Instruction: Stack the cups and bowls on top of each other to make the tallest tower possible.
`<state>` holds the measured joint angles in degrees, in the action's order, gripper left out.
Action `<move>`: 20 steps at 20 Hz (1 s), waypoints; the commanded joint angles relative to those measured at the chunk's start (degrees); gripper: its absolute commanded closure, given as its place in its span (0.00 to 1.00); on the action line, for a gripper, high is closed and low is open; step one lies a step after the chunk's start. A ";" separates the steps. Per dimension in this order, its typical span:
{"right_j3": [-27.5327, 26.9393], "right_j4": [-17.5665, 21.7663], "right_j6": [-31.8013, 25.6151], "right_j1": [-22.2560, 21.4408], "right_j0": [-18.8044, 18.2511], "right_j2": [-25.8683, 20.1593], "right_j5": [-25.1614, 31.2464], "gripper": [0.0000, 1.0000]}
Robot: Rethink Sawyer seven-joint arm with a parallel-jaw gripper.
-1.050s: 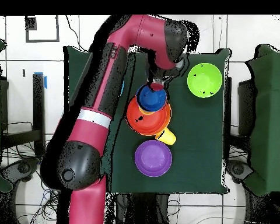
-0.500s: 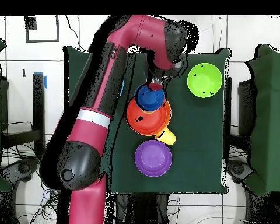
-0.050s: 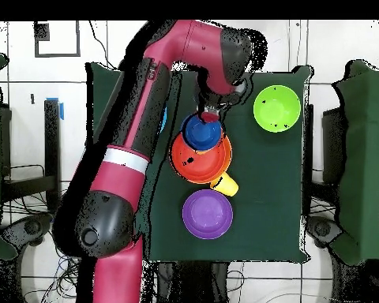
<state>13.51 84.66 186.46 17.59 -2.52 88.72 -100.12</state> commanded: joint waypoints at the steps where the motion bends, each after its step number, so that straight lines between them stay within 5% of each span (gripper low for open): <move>1: 2.17 -0.85 4.63 1.02 1.78 -2.22 6.19 1.00; 20: 5.32 -0.17 1.87 0.78 2.83 -2.77 5.82 1.00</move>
<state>16.81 84.66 186.46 17.78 -0.50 88.72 -100.12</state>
